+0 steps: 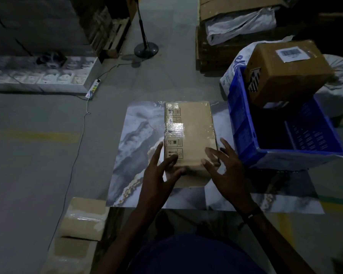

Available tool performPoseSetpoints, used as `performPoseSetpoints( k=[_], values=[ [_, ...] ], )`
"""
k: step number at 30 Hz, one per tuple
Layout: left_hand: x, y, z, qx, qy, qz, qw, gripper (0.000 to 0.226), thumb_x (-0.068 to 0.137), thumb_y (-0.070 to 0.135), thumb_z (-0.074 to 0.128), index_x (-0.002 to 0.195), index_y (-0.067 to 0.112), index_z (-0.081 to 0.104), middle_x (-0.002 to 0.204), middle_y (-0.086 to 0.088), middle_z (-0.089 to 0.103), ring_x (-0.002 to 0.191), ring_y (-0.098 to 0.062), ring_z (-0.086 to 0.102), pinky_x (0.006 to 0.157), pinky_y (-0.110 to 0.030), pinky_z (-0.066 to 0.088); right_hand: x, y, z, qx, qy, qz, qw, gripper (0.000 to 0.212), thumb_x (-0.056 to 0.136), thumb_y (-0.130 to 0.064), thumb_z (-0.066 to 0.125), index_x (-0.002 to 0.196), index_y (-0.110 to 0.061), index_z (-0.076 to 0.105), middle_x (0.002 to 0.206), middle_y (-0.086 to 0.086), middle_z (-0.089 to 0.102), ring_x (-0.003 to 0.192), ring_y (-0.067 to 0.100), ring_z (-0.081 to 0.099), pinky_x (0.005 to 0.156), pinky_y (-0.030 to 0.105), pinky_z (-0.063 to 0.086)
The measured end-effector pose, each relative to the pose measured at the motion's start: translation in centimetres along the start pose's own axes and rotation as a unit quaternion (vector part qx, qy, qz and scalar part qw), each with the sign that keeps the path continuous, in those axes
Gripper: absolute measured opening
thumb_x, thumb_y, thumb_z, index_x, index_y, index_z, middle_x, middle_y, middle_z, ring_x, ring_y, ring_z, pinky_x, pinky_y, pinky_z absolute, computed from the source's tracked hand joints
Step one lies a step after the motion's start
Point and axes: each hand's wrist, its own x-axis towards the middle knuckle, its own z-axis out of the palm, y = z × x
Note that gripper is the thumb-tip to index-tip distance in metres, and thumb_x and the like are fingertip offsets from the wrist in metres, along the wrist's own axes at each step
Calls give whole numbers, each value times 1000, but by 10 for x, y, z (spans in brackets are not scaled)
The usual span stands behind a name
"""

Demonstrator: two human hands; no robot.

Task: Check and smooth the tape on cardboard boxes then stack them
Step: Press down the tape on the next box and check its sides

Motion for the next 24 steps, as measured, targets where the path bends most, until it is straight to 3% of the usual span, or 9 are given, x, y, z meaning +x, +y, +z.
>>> performPoseSetpoints(
  k=[1,3,6,10,13,15,18,21,24],
  values=[
    [-5,-4,1,3,-3,-5,1000,49,89,42,75,135,29,65,166,6,29,143,5,36,111,-13,36,-7,4,1,18,-7,4,1000,51,91,-48,65,135,-23,64,156,-14,35,132,-17,36,100,1,35],
    [-13,-11,5,5,-19,-16,1000,56,90,38,75,143,35,57,166,6,28,148,-5,34,117,-28,39,-17,15,5,43,-27,6,999,59,90,-45,69,144,-26,56,157,-14,37,139,-11,35,109,14,39],
    [-16,-15,12,-8,-16,-7,1000,55,95,21,72,146,32,53,160,4,40,141,-15,48,109,-43,48,-24,25,14,99,-42,3,994,67,90,-20,77,150,-24,48,158,-7,41,146,5,37,116,31,42],
    [-10,-9,12,-20,9,6,1000,52,96,13,71,143,30,58,152,5,51,130,-13,58,103,-44,52,-22,19,13,148,-17,7,989,61,88,-6,75,145,-18,54,150,-15,48,140,1,44,107,19,46],
    [2,-2,8,-21,33,17,999,51,95,14,72,142,27,58,149,5,55,132,-11,56,103,-43,53,-6,10,6,144,-7,27,989,58,92,-12,72,145,-25,53,145,-17,53,133,-3,49,105,23,49],
    [13,3,6,-27,46,20,998,53,95,18,72,145,27,55,150,5,55,135,-12,53,104,-47,52,8,4,2,128,12,10,992,56,94,-17,70,146,-29,51,141,-29,50,130,-1,53,100,25,53],
    [34,15,2,-28,59,8,998,60,97,30,69,150,40,44,149,4,54,126,-13,55,100,-47,53,33,-10,-8,121,29,18,992,55,97,-27,68,147,-37,47,127,-39,51,116,-6,60,88,25,59],
    [54,23,-1,-31,45,-22,998,74,94,38,72,152,52,29,135,14,56,113,-13,55,95,-38,52,57,-17,-15,97,49,28,994,51,100,-36,64,146,-44,43,117,-30,62,97,-14,62,76,28,60],
    [74,16,2,-27,28,-9,999,74,92,38,75,154,42,35,139,13,57,115,-5,56,97,-38,51,76,-19,-14,51,56,47,996,50,100,-43,62,145,-42,40,123,-8,69,95,-7,63,72,18,52]
  ],
)
